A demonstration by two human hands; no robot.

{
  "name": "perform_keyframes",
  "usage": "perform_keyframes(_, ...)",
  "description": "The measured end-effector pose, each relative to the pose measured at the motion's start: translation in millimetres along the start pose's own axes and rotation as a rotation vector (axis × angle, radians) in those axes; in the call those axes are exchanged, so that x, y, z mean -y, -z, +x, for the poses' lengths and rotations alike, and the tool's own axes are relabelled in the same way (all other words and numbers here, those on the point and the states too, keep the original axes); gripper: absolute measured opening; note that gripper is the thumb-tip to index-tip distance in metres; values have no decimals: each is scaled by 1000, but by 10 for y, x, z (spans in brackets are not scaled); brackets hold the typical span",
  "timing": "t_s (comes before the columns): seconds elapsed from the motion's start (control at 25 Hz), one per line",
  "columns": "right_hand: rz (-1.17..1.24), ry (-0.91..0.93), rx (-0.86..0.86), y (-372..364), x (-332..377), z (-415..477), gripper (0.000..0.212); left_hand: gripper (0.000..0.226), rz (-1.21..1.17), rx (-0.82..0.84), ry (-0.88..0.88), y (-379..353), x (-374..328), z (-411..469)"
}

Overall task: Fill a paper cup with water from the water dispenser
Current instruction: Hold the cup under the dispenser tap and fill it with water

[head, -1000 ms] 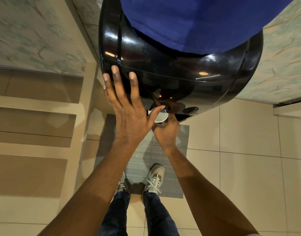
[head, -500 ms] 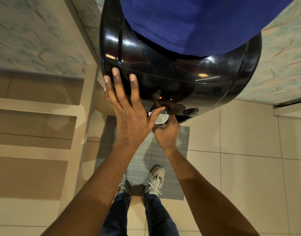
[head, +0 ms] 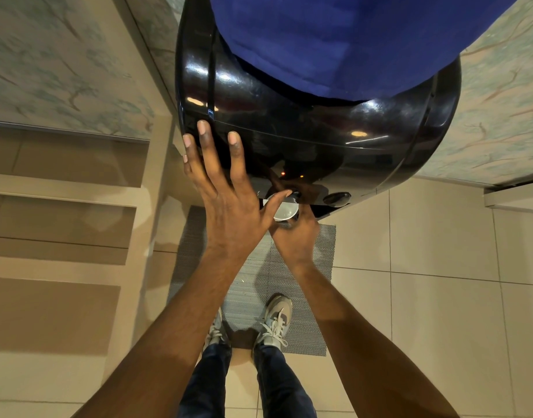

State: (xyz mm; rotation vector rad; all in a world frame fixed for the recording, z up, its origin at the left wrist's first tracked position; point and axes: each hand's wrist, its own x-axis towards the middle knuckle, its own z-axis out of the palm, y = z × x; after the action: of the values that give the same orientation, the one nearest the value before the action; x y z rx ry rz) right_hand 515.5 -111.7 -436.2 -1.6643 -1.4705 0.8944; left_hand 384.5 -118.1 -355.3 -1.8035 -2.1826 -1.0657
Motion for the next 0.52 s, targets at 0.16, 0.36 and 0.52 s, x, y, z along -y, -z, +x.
perform_keyframes(0.16,2,-6,4,-9,11,1,54,144,-7,1,2,-3,3,-3)
perform_keyframes(0.36,11,-5,10,-7,23,-14,57,144,-7,-2,6,0,6,1)
perform_keyframes(0.52,14,10,6,-6,16,-21,59,141,-9,-3,2,-3,11,-2)
